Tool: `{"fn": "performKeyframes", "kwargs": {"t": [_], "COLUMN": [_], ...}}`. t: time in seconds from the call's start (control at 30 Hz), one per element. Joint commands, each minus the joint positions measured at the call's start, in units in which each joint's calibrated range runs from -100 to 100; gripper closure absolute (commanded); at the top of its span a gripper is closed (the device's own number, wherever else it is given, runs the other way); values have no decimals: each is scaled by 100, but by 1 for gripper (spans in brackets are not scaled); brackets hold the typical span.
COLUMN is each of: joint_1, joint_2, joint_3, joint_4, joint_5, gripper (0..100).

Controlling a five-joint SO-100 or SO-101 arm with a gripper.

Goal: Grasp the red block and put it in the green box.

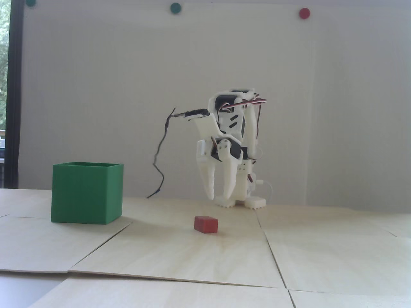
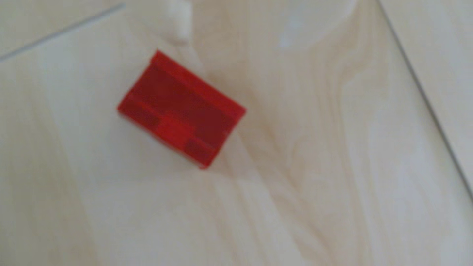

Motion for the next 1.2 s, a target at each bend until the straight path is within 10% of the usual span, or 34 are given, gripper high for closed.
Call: {"fn": "performKeyframes", "kwargs": {"t": [0.0,1.17], "joint_1": [22,464], "joint_2": [246,901], "joint_3": [-1445,-1836], "joint_4": [900,1271], "joint_5": [10,-385], "gripper": [88,88]}}
